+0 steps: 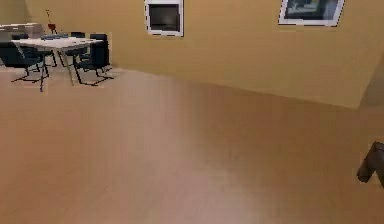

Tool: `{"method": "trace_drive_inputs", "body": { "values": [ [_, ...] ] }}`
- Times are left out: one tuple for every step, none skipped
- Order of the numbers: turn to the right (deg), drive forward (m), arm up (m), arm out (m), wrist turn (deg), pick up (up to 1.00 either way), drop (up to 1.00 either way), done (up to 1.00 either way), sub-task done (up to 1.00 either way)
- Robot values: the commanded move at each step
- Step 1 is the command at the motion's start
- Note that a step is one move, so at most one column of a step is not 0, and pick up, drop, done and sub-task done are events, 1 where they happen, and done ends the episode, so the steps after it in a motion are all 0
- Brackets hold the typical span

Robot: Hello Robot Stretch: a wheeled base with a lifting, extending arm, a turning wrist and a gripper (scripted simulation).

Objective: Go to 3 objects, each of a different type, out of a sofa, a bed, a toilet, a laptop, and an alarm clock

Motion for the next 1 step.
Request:
{"method": "trace_drive_inputs", "body": {
  "values": [
    [-45.0, 0.0, 0.0, 0.0, 0.0, 0.0, 0.0, 0.0, 0.0]
  ]
}}
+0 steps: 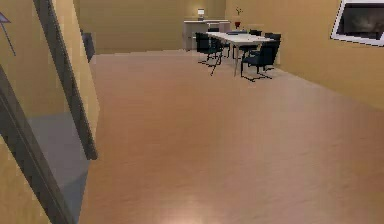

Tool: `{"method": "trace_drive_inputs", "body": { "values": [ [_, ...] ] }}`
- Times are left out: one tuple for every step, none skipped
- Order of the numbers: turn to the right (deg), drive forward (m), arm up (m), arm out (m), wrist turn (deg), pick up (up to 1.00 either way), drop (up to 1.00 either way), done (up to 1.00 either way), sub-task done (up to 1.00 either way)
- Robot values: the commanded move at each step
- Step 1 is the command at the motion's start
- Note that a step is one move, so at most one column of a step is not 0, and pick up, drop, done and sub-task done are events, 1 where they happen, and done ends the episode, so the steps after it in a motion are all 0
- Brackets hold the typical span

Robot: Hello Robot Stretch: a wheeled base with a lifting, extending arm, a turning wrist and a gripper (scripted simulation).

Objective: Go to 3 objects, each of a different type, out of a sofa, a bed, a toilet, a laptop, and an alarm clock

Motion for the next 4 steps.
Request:
{"method": "trace_drive_inputs", "body": {
  "values": [
    [-15.0, 0.0, 0.0, 0.0, 0.0, 0.0, 0.0, 0.0, 0.0],
    [-3.0, 0.0, 0.0, 0.0, 0.0, 0.0, 0.0, 0.0, 0.0],
    [0.0, 1.0, 0.0, 0.0, 0.0, 0.0, 0.0, 0.0, 0.0],
    [0.0, 1.0, 0.0, 0.0, 0.0, 0.0, 0.0, 0.0, 0.0]
  ]
}}
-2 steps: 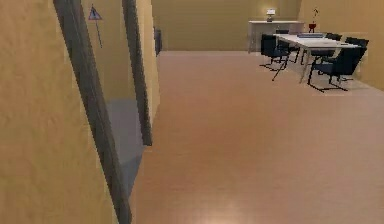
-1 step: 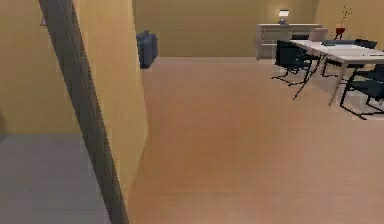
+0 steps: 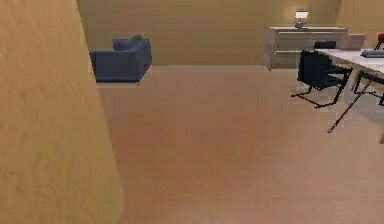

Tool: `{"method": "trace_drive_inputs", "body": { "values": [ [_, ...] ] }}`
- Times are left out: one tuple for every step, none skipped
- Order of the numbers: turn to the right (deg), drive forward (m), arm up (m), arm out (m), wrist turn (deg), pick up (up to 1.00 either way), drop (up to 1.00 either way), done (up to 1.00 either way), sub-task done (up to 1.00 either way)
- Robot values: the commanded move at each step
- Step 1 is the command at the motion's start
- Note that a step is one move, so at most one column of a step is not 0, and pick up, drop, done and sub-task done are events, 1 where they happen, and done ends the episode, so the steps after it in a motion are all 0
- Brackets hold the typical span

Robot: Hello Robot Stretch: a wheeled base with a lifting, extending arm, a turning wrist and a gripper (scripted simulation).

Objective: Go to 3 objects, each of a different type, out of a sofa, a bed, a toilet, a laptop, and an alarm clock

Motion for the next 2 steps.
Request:
{"method": "trace_drive_inputs", "body": {
  "values": [
    [0.0, 1.0, 0.0, 0.0, 0.0, 0.0, 0.0, 0.0, 0.0],
    [-3.0, 0.0, 0.0, 0.0, 0.0, 0.0, 0.0, 0.0, 0.0]
  ]
}}
